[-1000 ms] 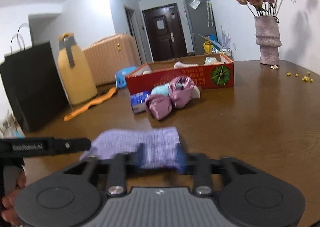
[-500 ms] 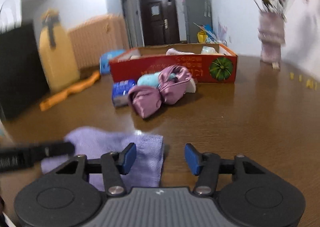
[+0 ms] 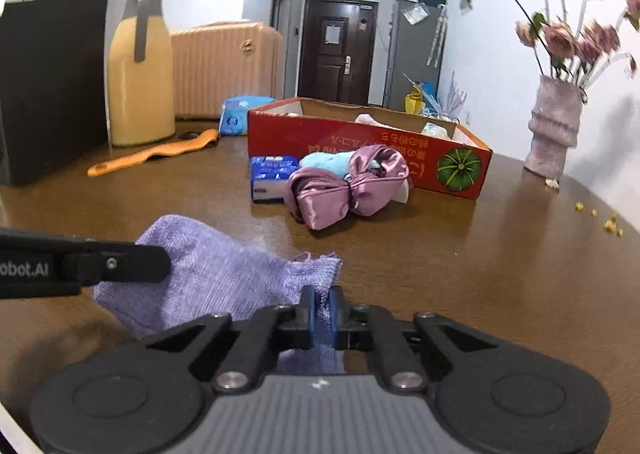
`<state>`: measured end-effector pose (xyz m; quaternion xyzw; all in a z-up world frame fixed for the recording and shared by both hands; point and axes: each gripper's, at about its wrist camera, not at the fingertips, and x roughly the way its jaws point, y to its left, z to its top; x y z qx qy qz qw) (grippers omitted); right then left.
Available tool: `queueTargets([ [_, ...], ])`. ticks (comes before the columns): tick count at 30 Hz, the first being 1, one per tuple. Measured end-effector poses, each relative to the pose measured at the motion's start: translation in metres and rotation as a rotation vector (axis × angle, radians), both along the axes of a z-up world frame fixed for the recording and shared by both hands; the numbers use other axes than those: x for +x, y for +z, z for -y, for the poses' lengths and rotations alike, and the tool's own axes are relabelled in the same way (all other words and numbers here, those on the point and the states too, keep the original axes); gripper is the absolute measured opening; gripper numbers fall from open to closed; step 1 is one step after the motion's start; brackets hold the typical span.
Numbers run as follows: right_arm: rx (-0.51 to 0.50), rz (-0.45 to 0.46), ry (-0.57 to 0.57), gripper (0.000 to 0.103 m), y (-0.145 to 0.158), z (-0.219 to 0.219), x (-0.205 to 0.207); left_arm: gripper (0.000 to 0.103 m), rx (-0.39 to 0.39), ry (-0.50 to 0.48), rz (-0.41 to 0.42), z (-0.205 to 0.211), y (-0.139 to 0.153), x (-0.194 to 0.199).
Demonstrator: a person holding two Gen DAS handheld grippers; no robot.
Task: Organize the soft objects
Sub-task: 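Close both grippers on the lavender cloth and lift it, then carry the cloth into the box and open both grippers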
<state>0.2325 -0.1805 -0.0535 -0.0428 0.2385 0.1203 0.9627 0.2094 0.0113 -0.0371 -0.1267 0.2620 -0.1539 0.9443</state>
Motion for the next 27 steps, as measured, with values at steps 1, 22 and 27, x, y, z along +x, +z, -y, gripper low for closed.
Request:
queueTargets([
  [1, 0.016, 0.012, -0.004, 0.006, 0.006, 0.002, -0.003, 0.008, -0.01, -0.008, 0.019, -0.002, 0.005, -0.002],
  [22, 0.1, -0.153, 0.14, 0.005, 0.105, 0.014, 0.316, 0.006, -0.068, -0.066, -0.075, -0.018, 0.087, 0.308],
  [27, -0.029, -0.24, 0.143, 0.007, 0.073, -0.016, 0.353, 0.009, 0.125, -0.007, -0.153, -0.018, 0.043, 0.337],
])
